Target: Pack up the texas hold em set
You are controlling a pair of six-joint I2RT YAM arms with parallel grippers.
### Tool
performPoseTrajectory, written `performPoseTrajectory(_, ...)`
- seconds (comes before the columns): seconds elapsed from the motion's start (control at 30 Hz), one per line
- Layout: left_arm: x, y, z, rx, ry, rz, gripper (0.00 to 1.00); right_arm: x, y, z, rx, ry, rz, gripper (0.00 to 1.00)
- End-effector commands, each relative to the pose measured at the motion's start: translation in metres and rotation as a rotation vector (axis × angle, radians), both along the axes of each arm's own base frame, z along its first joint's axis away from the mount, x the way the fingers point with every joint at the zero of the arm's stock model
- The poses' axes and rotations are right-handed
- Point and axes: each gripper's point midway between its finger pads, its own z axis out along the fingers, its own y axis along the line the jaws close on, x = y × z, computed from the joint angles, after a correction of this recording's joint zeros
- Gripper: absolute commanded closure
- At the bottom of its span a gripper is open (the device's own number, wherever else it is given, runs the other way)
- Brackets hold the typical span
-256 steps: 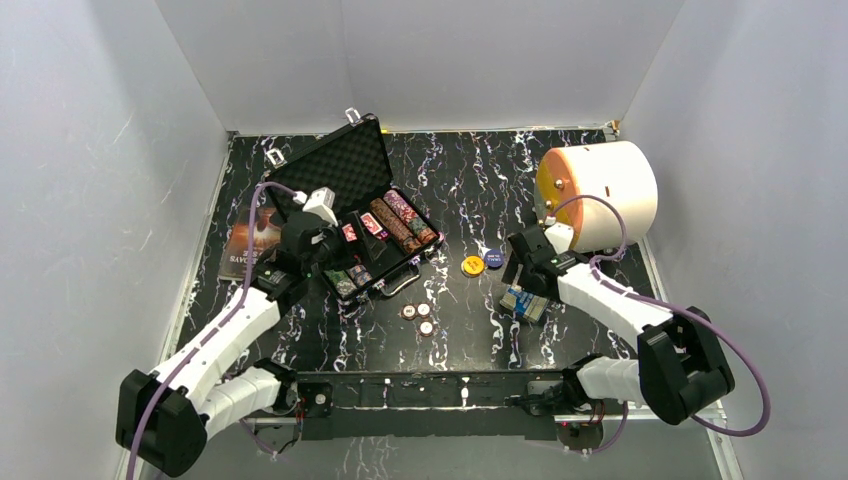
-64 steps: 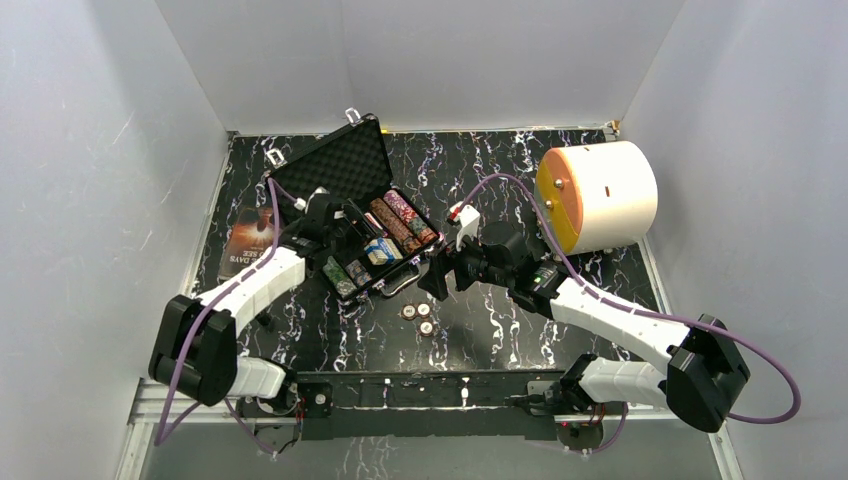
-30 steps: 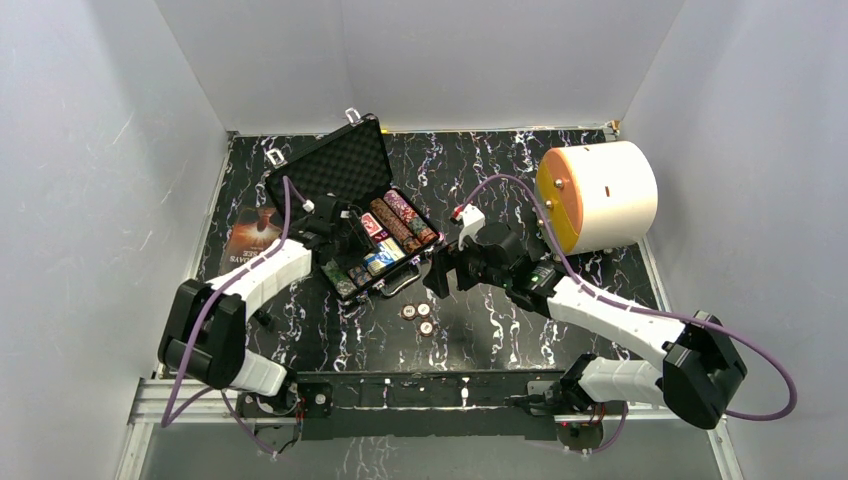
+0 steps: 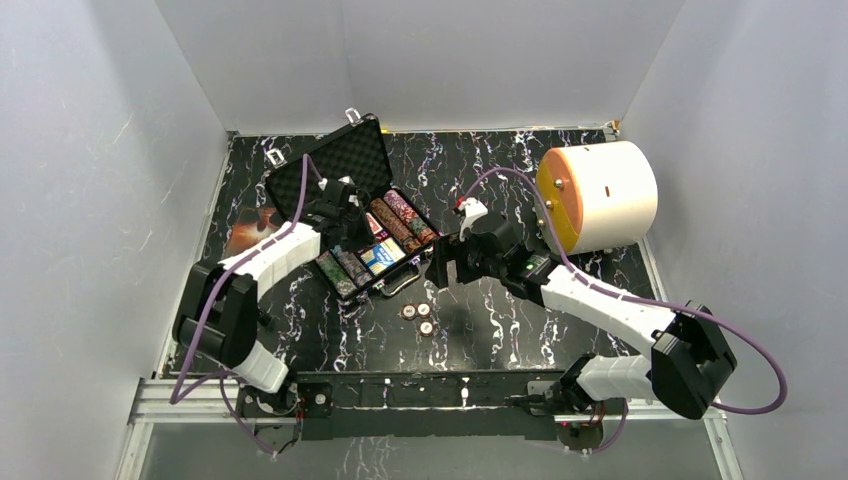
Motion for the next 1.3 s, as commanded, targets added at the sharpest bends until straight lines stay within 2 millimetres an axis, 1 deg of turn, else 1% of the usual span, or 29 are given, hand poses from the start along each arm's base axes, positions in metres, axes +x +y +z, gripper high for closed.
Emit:
performPoseTrajectory(0.0,-0.005,-0.007,-0.021,-0.023,0.030,-0.035,0.81,0.010,-0.014,0.016,-0.021,-0.033,-0.096,0.03)
performPoseTrajectory(0.1,-0.010,-0.004,-0.037,-0.010,0.058,-0.033,0.81,0.011,-0.033,0.009,-0.097,0.004,-0.174,0.02)
performPoseTrajectory(0.17,-0.014,-0.003,-0.046,-0.006,0.081,-0.038,0.81,0.011,-0.039,0.010,-0.106,0.013,-0.208,0.03)
performPoseTrajectory(0.23,-0.015,-0.006,-0.049,-0.014,0.086,-0.050,0.81,0.012,-0.044,0.012,-0.088,0.005,-0.251,0.02)
performPoseTrajectory(0.3,-0.016,-0.006,-0.045,-0.020,0.071,-0.056,0.81,0.014,-0.045,0.016,-0.062,-0.008,-0.271,0.02)
performPoseTrajectory(0.37,-0.015,-0.003,-0.033,-0.019,0.031,-0.059,0.81,0.018,-0.044,0.017,-0.055,-0.016,-0.276,0.02)
performPoseTrajectory(0.4,-0.013,-0.002,-0.021,-0.018,-0.009,-0.064,0.80,0.019,-0.041,0.018,-0.059,-0.015,-0.261,0.02)
performPoseTrajectory(0.43,-0.013,0.000,-0.016,-0.011,-0.030,-0.063,0.79,0.020,-0.039,0.016,-0.076,-0.004,-0.251,0.02)
performPoseTrajectory(0.5,-0.011,0.007,0.004,0.002,-0.102,-0.061,0.76,0.018,-0.037,0.004,-0.127,0.042,-0.227,0.03)
performPoseTrajectory(0.6,-0.014,0.015,0.039,-0.003,-0.225,-0.057,0.71,0.012,-0.032,-0.017,-0.185,0.098,-0.167,0.09)
performPoseTrajectory(0.63,-0.016,0.018,0.046,-0.002,-0.256,-0.054,0.68,0.011,-0.032,-0.025,-0.209,0.105,-0.150,0.10)
performPoseTrajectory(0.7,-0.021,0.023,0.060,-0.007,-0.313,-0.053,0.63,0.011,-0.041,-0.043,-0.291,0.132,-0.163,0.11)
performPoseTrajectory(0.77,-0.028,0.030,0.074,-0.009,-0.363,-0.042,0.57,0.013,-0.051,-0.054,-0.384,0.163,-0.192,0.11)
performPoseTrajectory(0.8,-0.036,0.038,0.093,-0.003,-0.427,-0.032,0.50,0.023,-0.058,-0.063,-0.464,0.164,-0.236,0.11)
performPoseTrajectory(0.87,-0.042,0.044,0.107,0.005,-0.476,-0.030,0.45,0.036,-0.069,-0.067,-0.522,0.142,-0.301,0.09)
performPoseTrajectory(0.93,-0.048,0.049,0.120,0.004,-0.524,-0.030,0.41,0.048,-0.079,-0.072,-0.546,0.156,-0.365,0.08)
performPoseTrajectory(1.03,-0.056,0.054,0.128,0.010,-0.560,-0.042,0.36,0.060,-0.085,-0.078,-0.550,0.180,-0.403,0.10)
performPoseTrajectory(1.1,-0.061,0.058,0.125,0.019,-0.563,-0.036,0.34,0.063,-0.080,-0.079,-0.530,0.183,-0.393,0.13)
performPoseTrajectory(1.17,-0.063,0.061,0.121,0.025,-0.560,-0.021,0.33,0.064,-0.073,-0.081,-0.511,0.203,-0.380,0.19)
performPoseTrajectory(1.27,-0.063,0.061,0.120,0.019,-0.559,-0.018,0.33,0.064,-0.067,-0.086,-0.496,0.232,-0.393,0.25)
